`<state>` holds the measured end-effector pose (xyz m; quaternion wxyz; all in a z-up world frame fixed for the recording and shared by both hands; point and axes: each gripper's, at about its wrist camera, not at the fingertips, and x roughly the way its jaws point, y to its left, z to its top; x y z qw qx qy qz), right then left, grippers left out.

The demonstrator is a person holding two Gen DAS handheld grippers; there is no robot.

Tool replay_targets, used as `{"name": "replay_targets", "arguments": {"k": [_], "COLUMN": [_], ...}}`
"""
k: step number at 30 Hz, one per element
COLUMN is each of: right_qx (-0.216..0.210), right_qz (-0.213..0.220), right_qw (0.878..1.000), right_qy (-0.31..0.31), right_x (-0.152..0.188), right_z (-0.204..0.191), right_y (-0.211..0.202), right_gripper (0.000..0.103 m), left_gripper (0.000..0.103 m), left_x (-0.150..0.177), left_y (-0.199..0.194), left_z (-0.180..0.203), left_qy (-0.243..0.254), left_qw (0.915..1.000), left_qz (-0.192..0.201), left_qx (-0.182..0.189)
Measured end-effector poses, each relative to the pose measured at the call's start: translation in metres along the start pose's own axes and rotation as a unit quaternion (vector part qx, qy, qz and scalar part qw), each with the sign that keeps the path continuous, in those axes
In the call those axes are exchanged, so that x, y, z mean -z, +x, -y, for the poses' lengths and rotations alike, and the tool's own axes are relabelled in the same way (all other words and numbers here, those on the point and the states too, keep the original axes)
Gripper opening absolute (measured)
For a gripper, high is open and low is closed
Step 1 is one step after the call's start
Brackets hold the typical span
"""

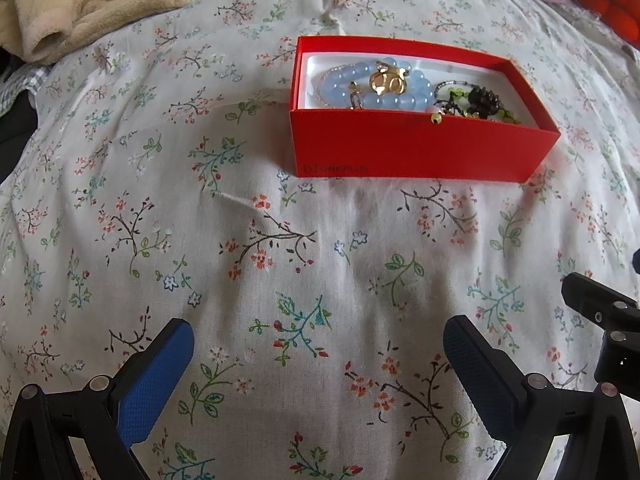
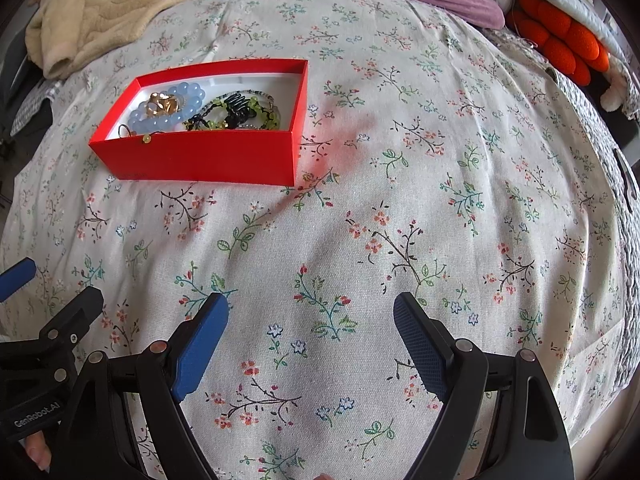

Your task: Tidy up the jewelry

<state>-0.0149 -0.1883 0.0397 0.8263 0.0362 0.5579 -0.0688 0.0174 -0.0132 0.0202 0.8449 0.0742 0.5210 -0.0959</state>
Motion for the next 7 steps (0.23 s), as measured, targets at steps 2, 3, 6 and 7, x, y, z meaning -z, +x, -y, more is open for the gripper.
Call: {"name": "replay_targets", "arguments": {"k": [2,3,6,7], "right_qx": [0.000,0.000,0.001,0.001], "right_qz": [0.000,0.000,0.000,0.000], "right_qw": [1.000,1.000,1.000,1.000], "right_qy": [0.000,0.000,-0.002,-0.003], "right_x": [-0.0001,-0.0004,0.0013,0.0019], "right_z": [-0.0001,0.0000,-0.0016,-0.0023], "right_y": [-0.0001,-0.0001,0.0013,0.0020], "right_gripper": [0.087,0.087,0.087,0.087], "left_gripper": [0.102,0.102,0.102,0.102], "left_x": [0.0001,0.0003,0.0006,0.0002], "left_y": [0.0002,0.0004,0.0008,0.0014], "left_z": [0.0003,0.0003,0.0002,0.0005], "left_qy": [0.001,0.001,0.000,0.000], "left_qw": [1.0000,1.0000,1.0000,1.0000], "left_qz": [-0.001,-0.001,0.001,0.001], "left_qx": [0.000,0.000,-0.003,-0.003]}}
